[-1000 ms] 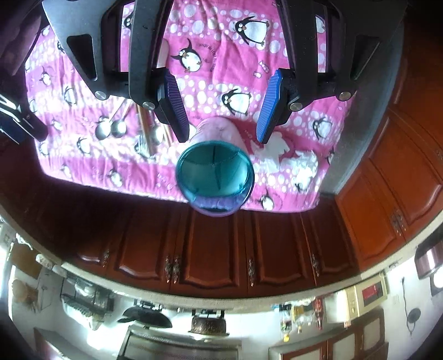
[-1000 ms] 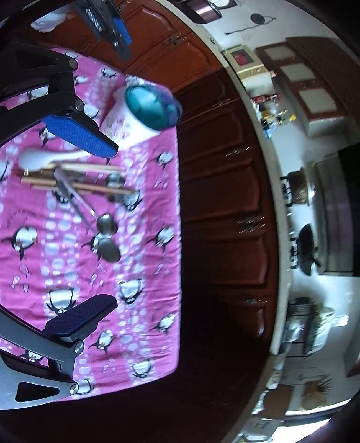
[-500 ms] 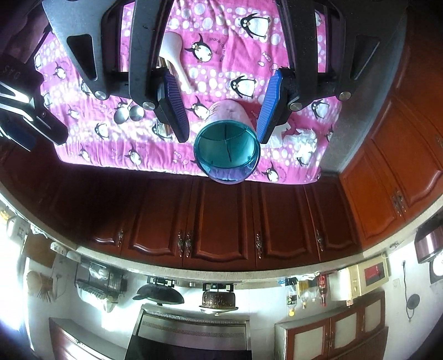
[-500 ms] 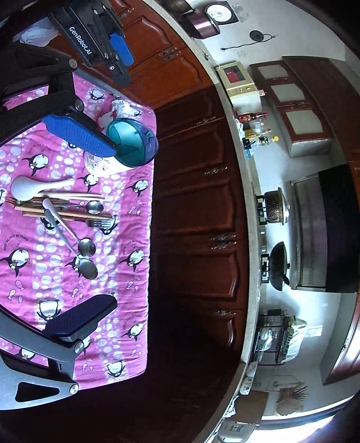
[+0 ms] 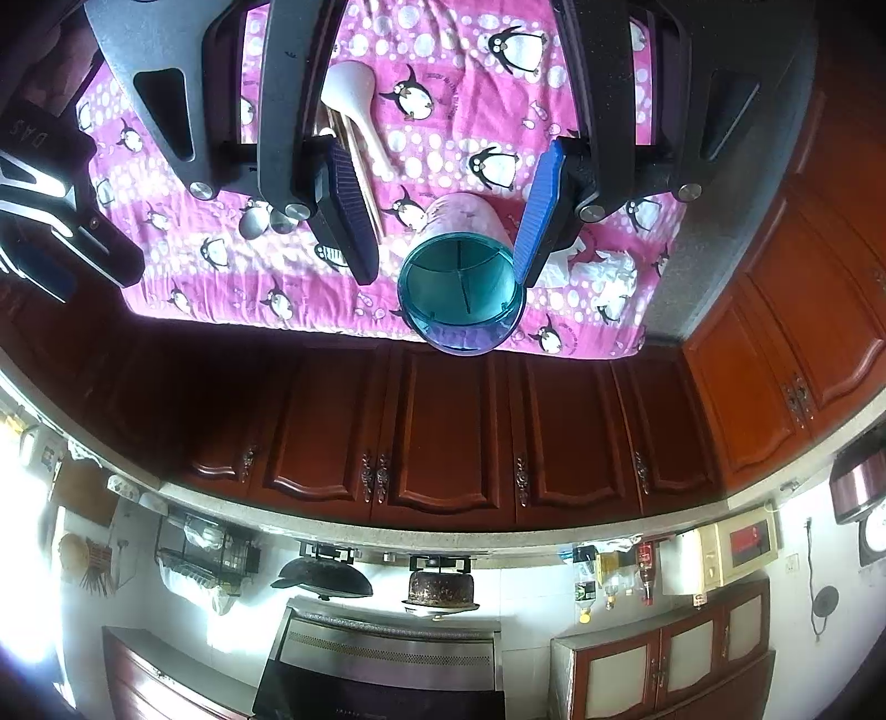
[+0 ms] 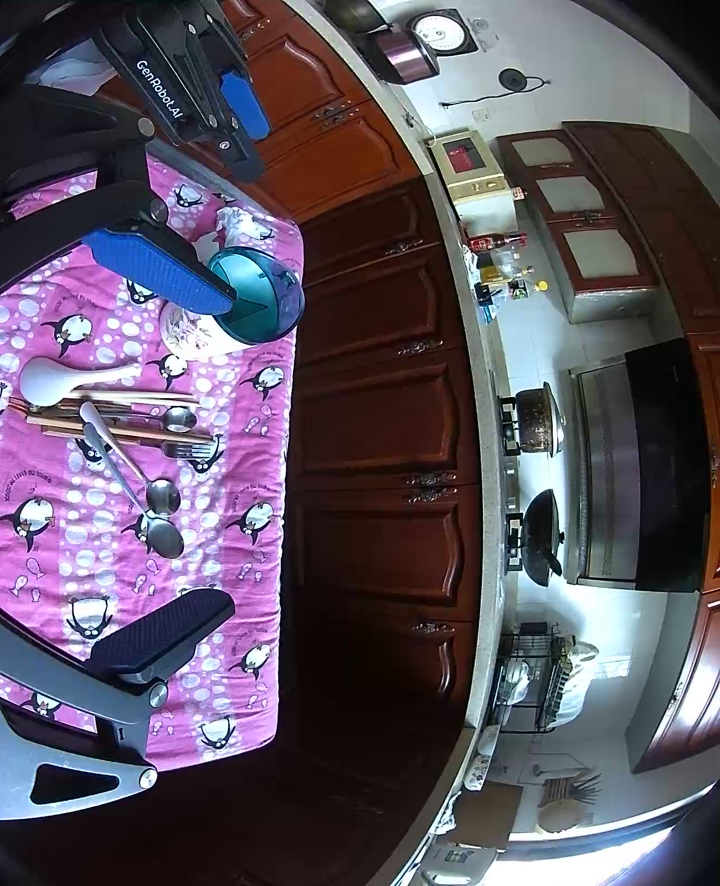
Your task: Organize utensils
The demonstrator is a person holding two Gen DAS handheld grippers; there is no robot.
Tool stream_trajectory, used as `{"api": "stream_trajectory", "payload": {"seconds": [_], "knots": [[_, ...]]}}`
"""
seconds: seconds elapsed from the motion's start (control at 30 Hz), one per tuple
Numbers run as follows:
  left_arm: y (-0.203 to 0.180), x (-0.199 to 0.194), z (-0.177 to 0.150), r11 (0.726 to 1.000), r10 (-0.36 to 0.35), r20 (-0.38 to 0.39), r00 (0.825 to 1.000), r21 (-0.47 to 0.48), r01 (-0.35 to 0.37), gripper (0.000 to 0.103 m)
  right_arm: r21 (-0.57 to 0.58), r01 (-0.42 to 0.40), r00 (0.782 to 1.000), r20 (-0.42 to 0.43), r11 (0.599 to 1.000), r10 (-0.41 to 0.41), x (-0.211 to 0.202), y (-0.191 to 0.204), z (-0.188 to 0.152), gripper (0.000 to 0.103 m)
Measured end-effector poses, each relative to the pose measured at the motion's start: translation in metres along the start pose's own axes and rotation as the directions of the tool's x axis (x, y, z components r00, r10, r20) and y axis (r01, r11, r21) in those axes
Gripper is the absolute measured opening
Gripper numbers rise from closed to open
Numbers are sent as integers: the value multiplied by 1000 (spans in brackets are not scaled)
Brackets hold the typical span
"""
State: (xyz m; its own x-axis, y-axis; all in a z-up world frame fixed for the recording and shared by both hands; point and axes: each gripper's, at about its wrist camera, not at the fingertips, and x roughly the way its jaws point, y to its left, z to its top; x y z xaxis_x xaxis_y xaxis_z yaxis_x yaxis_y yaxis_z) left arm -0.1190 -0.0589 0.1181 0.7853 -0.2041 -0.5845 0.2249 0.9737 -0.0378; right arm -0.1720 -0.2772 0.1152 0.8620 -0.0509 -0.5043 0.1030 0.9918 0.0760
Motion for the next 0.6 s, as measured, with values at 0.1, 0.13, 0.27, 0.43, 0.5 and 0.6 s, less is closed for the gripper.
{"api": "stream_trajectory", "payload": {"seconds": [0.1,0.13,0.27,0.43,0.5,0.6], "knots": [[1,0,0,1000,-5,0,1000,0,5,50,2,-1,1000,3,1000,1,-1,1,1,99],[0,0,0,1000,-6,-1,1000,0,6,50,3,-2,1000,4,1000,2,-1,1,1,99],[1,-1,0,1000,-9,-2,1000,-2,9,50,1,-1,1000,5,1000,1,-1,3,1,99],[0,0,0,1000,-8,-7,1000,-5,8,50,-7,2,1000,2,1000,-2,0,5,1,99],[1,0,-1,1000,-8,-6,1000,-4,8,50,-9,4,1000,1,1000,-4,0,5,1,99],[1,0,0,1000,-9,-6,1000,-4,9,50,-8,3,1000,0,1000,-3,1,6,1,99]]}}
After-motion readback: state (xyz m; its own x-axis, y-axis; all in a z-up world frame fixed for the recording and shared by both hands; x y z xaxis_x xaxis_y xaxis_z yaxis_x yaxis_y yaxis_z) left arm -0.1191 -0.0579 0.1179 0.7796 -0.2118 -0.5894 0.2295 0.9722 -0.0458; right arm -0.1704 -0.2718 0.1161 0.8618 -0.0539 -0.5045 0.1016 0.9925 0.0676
